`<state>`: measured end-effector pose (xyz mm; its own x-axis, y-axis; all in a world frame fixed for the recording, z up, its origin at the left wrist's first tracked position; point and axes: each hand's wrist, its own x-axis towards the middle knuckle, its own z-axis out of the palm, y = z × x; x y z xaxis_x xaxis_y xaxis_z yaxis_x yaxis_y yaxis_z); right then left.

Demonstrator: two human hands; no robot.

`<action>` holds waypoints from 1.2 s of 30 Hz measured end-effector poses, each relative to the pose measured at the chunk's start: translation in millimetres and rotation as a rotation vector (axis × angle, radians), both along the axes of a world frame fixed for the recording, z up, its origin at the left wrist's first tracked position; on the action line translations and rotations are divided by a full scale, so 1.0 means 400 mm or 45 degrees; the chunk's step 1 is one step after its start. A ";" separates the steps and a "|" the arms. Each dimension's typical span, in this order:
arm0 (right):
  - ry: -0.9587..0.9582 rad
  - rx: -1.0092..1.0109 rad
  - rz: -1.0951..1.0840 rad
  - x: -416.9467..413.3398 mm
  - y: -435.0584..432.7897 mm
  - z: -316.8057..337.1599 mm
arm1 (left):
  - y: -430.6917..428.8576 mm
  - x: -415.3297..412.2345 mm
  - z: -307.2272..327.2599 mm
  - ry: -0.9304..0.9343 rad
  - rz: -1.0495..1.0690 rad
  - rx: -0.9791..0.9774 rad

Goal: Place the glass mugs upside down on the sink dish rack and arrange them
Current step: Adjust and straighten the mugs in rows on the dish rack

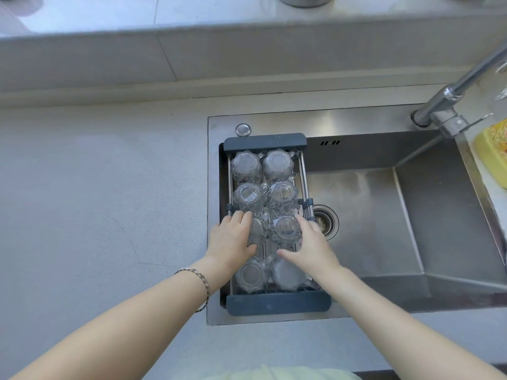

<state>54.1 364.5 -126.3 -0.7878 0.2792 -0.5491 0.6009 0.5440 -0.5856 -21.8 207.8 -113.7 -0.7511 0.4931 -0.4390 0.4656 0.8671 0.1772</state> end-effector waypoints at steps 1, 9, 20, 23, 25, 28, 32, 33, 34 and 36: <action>0.020 0.022 -0.045 0.000 -0.007 -0.005 | -0.002 -0.001 0.001 -0.010 0.005 0.007; 0.057 -0.012 -0.196 -0.005 -0.010 -0.002 | -0.015 0.024 0.002 0.078 -0.047 -0.102; -0.197 0.214 0.135 0.120 -0.049 0.056 | -0.060 0.166 0.021 -0.156 -0.192 0.026; -0.261 0.240 0.130 0.136 -0.072 0.044 | -0.053 0.167 0.011 -0.198 -0.055 0.009; -0.255 0.288 0.119 0.139 -0.080 0.037 | -0.047 0.160 0.011 -0.237 -0.008 -0.012; -0.247 0.349 0.122 0.133 -0.085 0.032 | -0.033 0.153 0.020 -0.203 0.016 -0.056; -0.241 0.343 0.192 0.111 -0.080 0.037 | -0.034 0.164 0.018 -0.160 0.020 -0.064; -0.240 0.341 0.226 0.108 -0.075 0.040 | -0.039 0.164 0.016 -0.157 0.014 -0.047; -0.239 0.354 0.270 0.107 -0.072 0.041 | -0.045 0.161 0.014 -0.159 0.013 -0.025; -0.245 0.403 0.346 0.108 -0.067 0.041 | -0.054 0.153 0.013 -0.176 0.040 0.014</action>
